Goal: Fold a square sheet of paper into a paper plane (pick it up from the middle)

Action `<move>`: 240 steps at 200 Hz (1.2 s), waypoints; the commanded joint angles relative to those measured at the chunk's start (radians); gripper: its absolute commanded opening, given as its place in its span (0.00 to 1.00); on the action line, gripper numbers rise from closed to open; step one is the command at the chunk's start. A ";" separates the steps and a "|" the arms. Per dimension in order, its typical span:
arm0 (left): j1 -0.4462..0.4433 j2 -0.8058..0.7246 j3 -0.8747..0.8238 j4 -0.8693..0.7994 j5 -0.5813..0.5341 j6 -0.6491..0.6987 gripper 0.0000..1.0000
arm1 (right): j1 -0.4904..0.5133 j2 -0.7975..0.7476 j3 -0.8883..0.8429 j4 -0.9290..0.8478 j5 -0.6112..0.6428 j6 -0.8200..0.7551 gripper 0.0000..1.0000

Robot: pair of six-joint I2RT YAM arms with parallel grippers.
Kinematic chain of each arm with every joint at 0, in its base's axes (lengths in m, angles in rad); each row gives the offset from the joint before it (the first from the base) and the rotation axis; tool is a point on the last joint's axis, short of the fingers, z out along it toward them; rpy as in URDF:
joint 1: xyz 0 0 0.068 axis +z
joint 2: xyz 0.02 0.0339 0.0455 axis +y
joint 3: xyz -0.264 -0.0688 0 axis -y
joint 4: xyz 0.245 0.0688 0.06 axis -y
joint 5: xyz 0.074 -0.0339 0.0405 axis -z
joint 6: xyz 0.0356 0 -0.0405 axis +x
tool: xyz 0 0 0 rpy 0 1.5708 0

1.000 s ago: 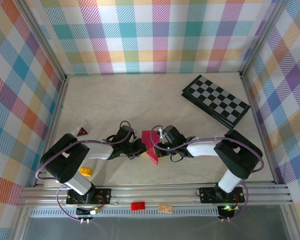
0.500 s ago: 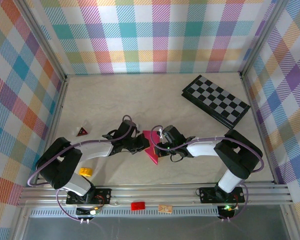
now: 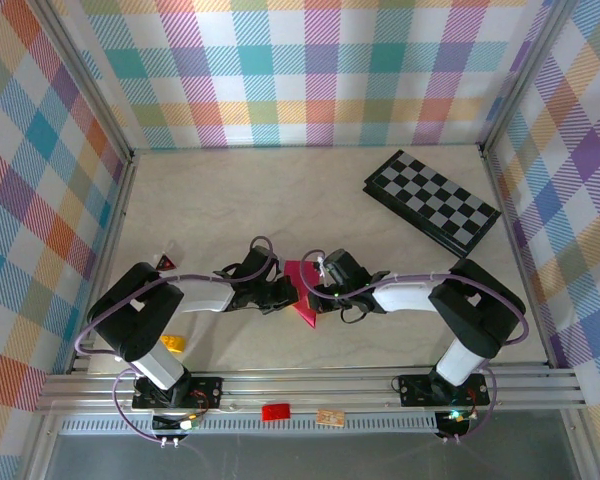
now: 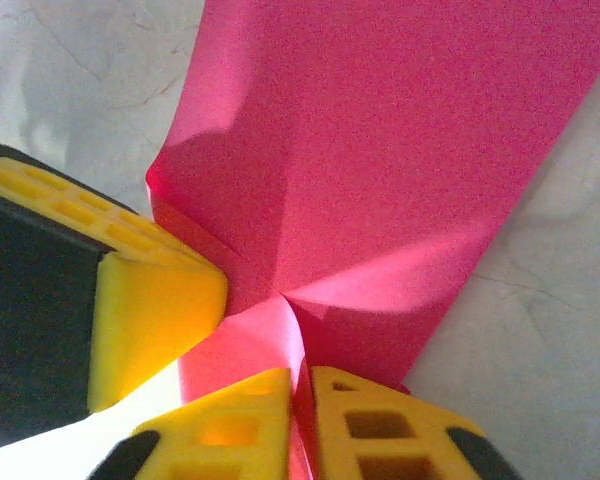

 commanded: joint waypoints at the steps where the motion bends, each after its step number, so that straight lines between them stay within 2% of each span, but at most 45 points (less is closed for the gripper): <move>1: -0.010 0.015 -0.044 -0.091 -0.065 0.025 0.00 | -0.014 -0.058 0.044 -0.086 0.026 -0.003 0.26; 22: -0.010 0.022 -0.044 -0.077 -0.066 0.019 0.00 | -0.020 -0.117 0.058 -0.138 0.049 0.006 0.39; 38: -0.010 0.023 -0.045 -0.069 -0.063 0.015 0.00 | -0.020 -0.166 0.052 -0.162 0.045 0.019 0.44; 57: -0.010 0.022 -0.052 -0.064 -0.067 0.012 0.00 | -0.020 -0.196 0.043 -0.164 -0.036 0.065 0.46; 84: -0.011 0.020 -0.056 -0.054 -0.070 0.008 0.00 | -0.017 -0.162 0.045 -0.138 -0.203 0.162 0.33; 105: -0.010 0.019 -0.058 -0.047 -0.070 0.004 0.00 | 0.002 -0.152 0.029 -0.112 -0.209 0.203 0.20; 129: -0.010 0.018 -0.062 -0.041 -0.070 0.000 0.00 | 0.024 -0.119 0.050 -0.119 -0.226 0.219 0.12; 185: -0.010 0.020 -0.065 -0.033 -0.069 -0.001 0.00 | 0.047 0.002 0.100 -0.163 -0.185 0.246 0.09; 240: -0.010 0.025 -0.065 -0.029 -0.069 -0.001 0.00 | 0.058 -0.021 0.024 -0.225 -0.153 0.251 0.09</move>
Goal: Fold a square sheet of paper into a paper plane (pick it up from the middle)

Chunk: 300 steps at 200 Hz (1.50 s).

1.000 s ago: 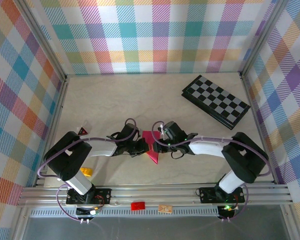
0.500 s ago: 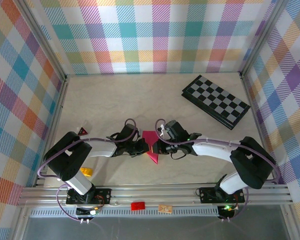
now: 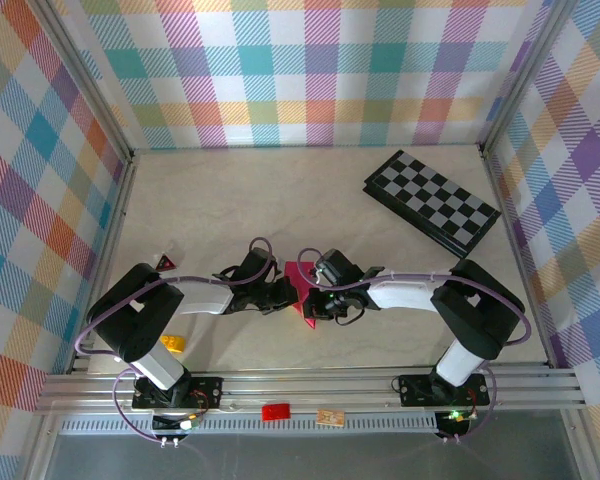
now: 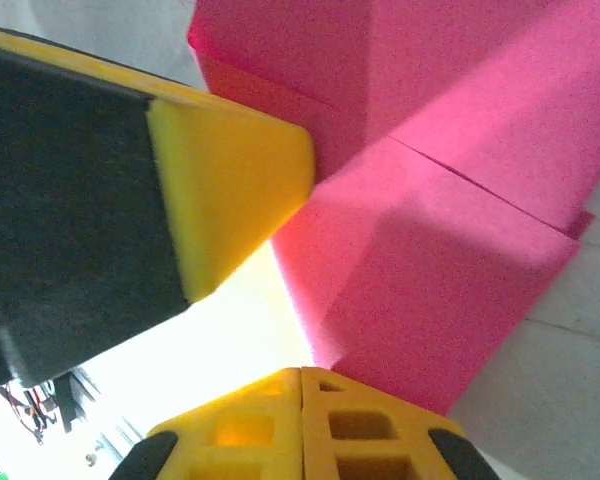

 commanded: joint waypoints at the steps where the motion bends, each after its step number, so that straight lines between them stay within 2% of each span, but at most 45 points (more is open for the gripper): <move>1: -0.010 0.028 -0.038 -0.083 -0.068 -0.001 0.00 | 0.009 -0.022 -0.044 -0.043 0.014 0.020 0.09; 29: -0.012 0.030 -0.038 -0.080 -0.067 0.001 0.00 | 0.012 -0.053 -0.076 -0.052 0.025 0.030 0.09; 85: -0.011 0.019 -0.041 -0.090 -0.073 0.004 0.00 | 0.018 -0.140 -0.012 -0.079 0.020 0.014 0.10; 148: -0.011 0.025 -0.040 -0.087 -0.073 0.006 0.00 | 0.035 0.032 0.062 0.054 -0.026 0.059 0.10; 169: -0.010 0.022 -0.041 -0.092 -0.078 0.007 0.00 | 0.036 0.059 0.059 0.026 0.003 0.056 0.10; 193: -0.011 0.028 -0.041 -0.094 -0.080 0.013 0.00 | 0.036 0.039 0.006 -0.011 0.018 0.044 0.10; 249: -0.010 0.044 -0.037 -0.095 -0.086 0.020 0.00 | 0.036 -0.057 -0.177 0.070 -0.024 0.101 0.12; 300: -0.011 0.044 -0.044 -0.087 -0.087 0.017 0.00 | 0.036 -0.170 -0.208 0.051 -0.025 0.110 0.13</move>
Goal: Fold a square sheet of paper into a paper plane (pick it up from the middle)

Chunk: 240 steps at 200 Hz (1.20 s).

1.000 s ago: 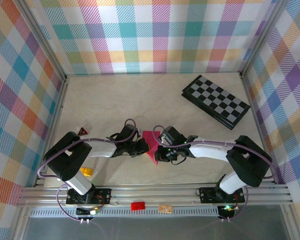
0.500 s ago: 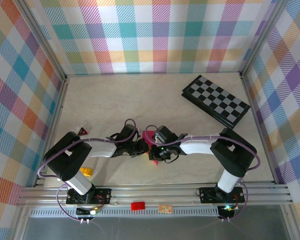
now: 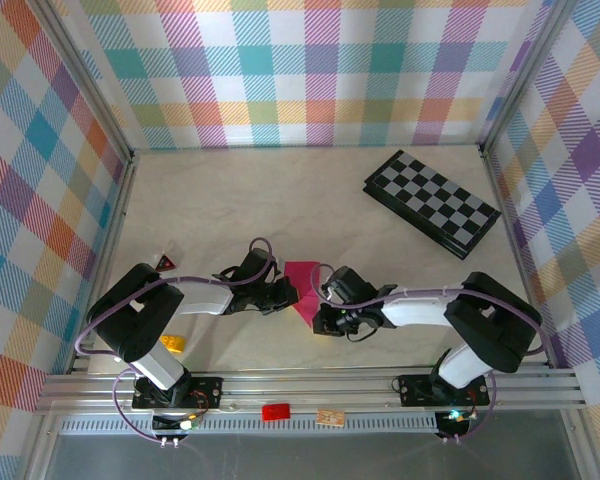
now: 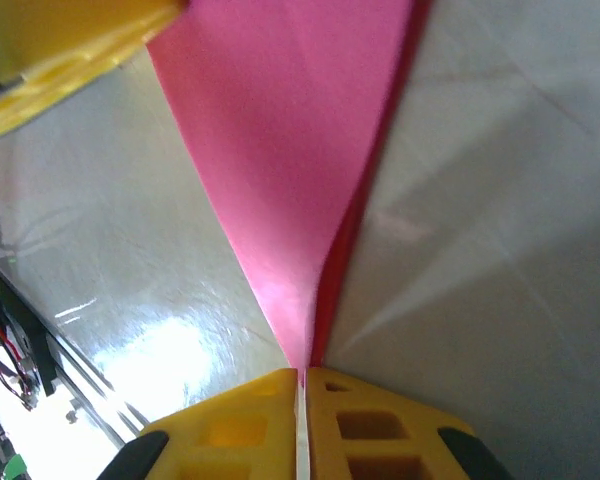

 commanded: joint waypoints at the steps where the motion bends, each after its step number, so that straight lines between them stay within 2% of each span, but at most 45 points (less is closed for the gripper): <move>1: -0.011 0.045 -0.040 -0.095 -0.087 0.016 0.00 | 0.005 -0.057 -0.009 -0.058 -0.015 0.021 0.13; 35: -0.010 0.037 -0.040 -0.096 -0.090 0.014 0.00 | 0.005 -0.098 0.052 -0.046 -0.016 0.010 0.13; 89: -0.011 0.035 -0.038 -0.096 -0.089 0.012 0.00 | 0.005 0.158 0.217 0.015 -0.018 0.011 0.14; 118: -0.010 0.033 -0.037 -0.100 -0.095 0.016 0.00 | 0.005 0.217 0.202 0.033 -0.017 0.022 0.15; 191: -0.010 0.047 -0.041 -0.094 -0.102 0.017 0.00 | 0.005 0.017 -0.070 0.058 -0.054 0.064 0.16; 215: -0.010 0.038 -0.048 -0.085 -0.103 0.010 0.00 | 0.005 -0.069 -0.094 0.054 -0.052 0.077 0.16; 240: -0.010 0.027 -0.049 -0.084 -0.103 0.004 0.00 | 0.005 -0.134 -0.045 0.028 -0.034 0.056 0.16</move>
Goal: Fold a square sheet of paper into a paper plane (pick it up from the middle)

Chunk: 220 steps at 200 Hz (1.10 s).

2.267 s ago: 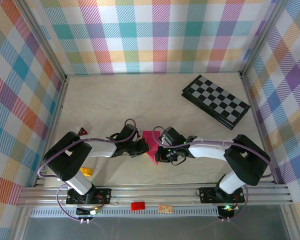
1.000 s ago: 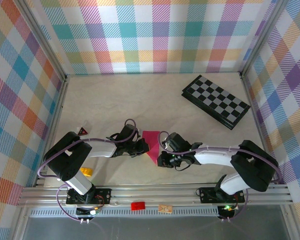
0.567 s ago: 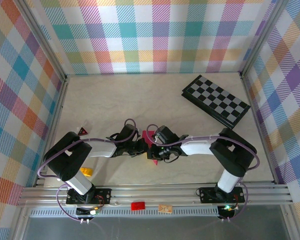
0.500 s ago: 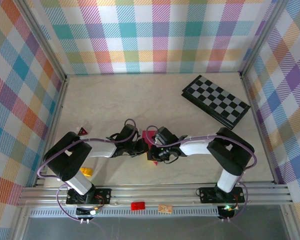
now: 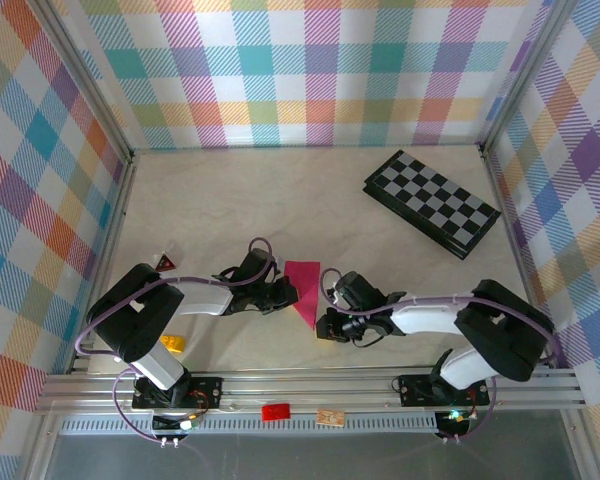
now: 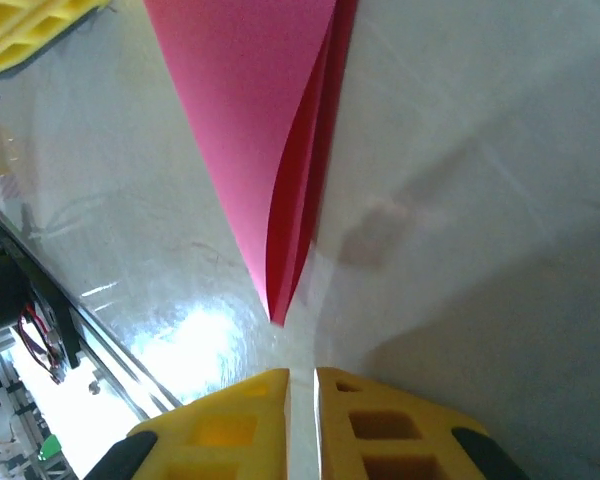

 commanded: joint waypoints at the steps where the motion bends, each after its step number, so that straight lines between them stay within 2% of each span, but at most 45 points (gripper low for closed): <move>1: -0.010 0.026 -0.042 -0.103 -0.091 0.001 0.00 | 0.005 -0.057 0.040 -0.034 0.008 -0.005 0.16; 17: -0.010 0.024 -0.042 -0.103 -0.092 0.001 0.00 | 0.003 -0.036 0.095 -0.049 0.032 -0.023 0.16; 46: -0.010 0.020 -0.039 -0.105 -0.087 0.001 0.00 | 0.004 0.095 0.201 -0.051 0.055 -0.037 0.16; 79: -0.010 0.000 -0.030 -0.108 -0.075 0.007 0.00 | 0.000 0.206 0.219 -0.071 0.069 -0.030 0.15; 119: -0.010 -0.038 0.035 -0.155 -0.055 0.057 0.00 | 0.001 0.204 0.125 -0.039 0.070 -0.005 0.12; 140: -0.010 -0.100 0.044 -0.132 -0.022 0.060 0.06 | 0.000 0.205 0.106 -0.012 0.068 0.007 0.10; 159: -0.017 -0.149 0.047 -0.136 0.002 0.055 0.06 | 0.001 0.216 0.108 0.012 0.069 0.021 0.10; 220: -0.084 -0.098 -0.013 -0.076 -0.011 -0.070 0.00 | 0.001 0.228 0.114 0.021 0.073 0.028 0.09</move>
